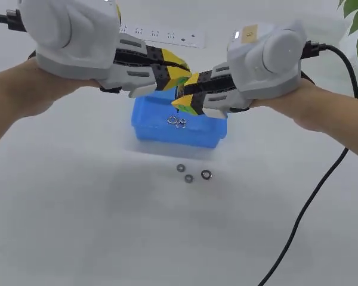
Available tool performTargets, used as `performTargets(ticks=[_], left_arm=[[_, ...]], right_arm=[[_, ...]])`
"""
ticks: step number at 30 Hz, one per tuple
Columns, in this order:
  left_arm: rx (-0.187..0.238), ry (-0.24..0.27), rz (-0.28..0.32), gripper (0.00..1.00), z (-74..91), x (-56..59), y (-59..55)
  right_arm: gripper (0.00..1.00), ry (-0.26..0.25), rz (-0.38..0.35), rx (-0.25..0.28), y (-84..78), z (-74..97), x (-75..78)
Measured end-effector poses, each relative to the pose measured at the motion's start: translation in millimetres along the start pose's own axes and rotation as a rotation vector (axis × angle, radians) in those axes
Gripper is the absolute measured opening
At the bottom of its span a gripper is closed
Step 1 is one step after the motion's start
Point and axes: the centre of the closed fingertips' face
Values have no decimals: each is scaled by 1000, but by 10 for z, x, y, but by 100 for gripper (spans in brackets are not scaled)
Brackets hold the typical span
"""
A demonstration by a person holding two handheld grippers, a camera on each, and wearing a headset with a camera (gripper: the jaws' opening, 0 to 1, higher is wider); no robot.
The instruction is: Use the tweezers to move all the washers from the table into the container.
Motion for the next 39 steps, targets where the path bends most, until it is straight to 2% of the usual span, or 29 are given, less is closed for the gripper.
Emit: performTargets(ticks=[7,9,16,22,23,24,27,31,34,39], left_arm=[[14,12,-8,5,40,-2,76],[17,16,-12,5,68,0,98],[28,33,-26,5,135,35,168],[44,36,-37,5,199,143,255],[45,35,-37,5,205,162,260],[46,34,-38,5,213,196,263],[38,36,-40,5,217,220,233],[44,28,-25,5,225,388,221],[44,19,-25,5,225,500,205],[22,7,-10,5,215,629,77]], right_arm=[[25,-16,-4,-23,-42,66,-45],[26,-36,-8,-33,-62,118,-64],[33,-132,-43,-28,-61,330,-56],[40,-204,-135,1,-68,543,-104],[43,-240,-161,8,-74,594,-107],[45,-253,-171,11,-80,626,-123],[50,-282,-198,0,-138,718,-227],[54,-294,-228,4,-171,806,-428],[56,-286,-269,-3,-235,864,-636],[62,-316,-356,22,-309,997,-938]])
Point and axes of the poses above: the centre of the closed fingertips' face, and the gripper's own axes: z roughly backward along the fingers, x roughly to its right, y roughly out of its top, and after that the axes turned 12 degrees about z, right-handed
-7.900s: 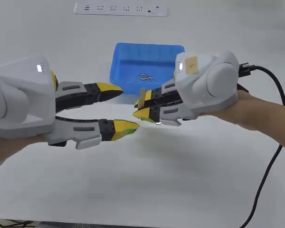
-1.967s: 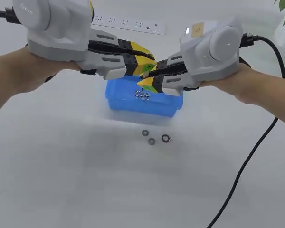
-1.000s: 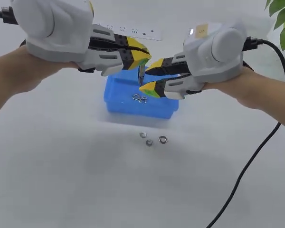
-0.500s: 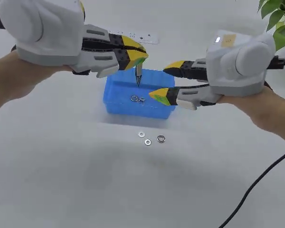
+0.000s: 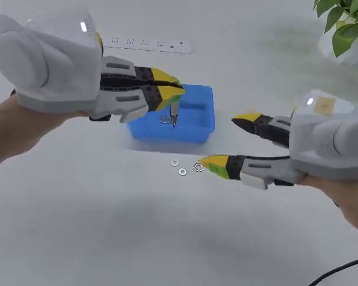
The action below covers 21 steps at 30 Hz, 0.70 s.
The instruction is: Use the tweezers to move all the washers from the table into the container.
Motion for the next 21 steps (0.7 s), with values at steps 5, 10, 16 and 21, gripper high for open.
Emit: performTargets(ticks=[5,10,16,21], left_arm=[[-9,-9,25,5,-19,105,-92],[-19,-17,35,5,-48,194,-173],[-33,-38,52,5,-91,302,-249],[-59,-42,65,5,-137,323,-368]], right_arm=[[67,9,-25,-12,-163,129,-122],[73,58,-4,-20,-219,162,-273],[79,122,32,-6,-206,103,-392],[85,147,36,8,-211,42,-442]])
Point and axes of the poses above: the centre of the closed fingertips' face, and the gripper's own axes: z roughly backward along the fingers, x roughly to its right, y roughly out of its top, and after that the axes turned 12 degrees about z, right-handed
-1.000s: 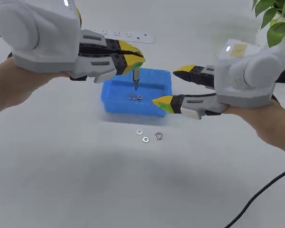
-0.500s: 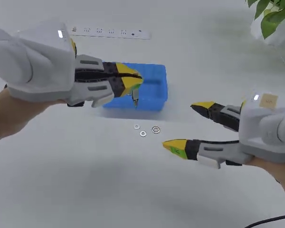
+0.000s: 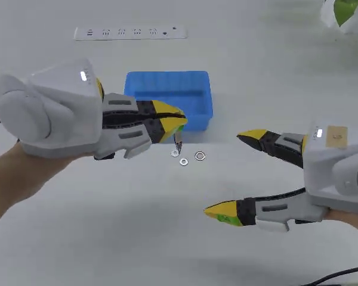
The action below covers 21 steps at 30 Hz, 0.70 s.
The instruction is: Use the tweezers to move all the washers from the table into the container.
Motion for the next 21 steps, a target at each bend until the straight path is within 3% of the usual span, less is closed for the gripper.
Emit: performTargets(ticks=[5,11,21], left_arm=[[7,-3,20,5,-27,-5,-63],[-27,-9,41,5,-110,6,-204],[-26,-29,45,5,-221,23,-228]], right_arm=[[93,38,14,-2,-49,-22,-66],[96,59,24,-8,-147,1,-91],[100,76,7,11,-167,33,-152]])
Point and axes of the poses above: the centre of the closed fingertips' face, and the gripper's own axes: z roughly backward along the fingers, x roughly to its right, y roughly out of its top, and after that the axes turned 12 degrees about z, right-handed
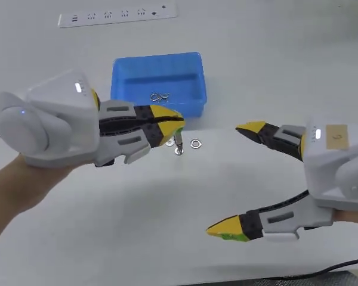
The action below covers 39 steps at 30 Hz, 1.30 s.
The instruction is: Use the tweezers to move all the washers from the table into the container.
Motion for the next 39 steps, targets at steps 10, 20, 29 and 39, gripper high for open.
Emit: performTargets(ticks=[10,20,29,39], left_arm=[[-15,-11,-4,5,-12,30,-49],[-85,-67,-38,5,2,77,-71],[-109,-87,-22,5,1,74,-86],[-130,-101,-8,5,45,82,-123]], right_arm=[[100,6,-8,-10,-42,-14,-29],[92,31,-5,14,6,-133,25],[55,80,-14,33,93,-342,255],[36,199,32,13,112,-712,219]])
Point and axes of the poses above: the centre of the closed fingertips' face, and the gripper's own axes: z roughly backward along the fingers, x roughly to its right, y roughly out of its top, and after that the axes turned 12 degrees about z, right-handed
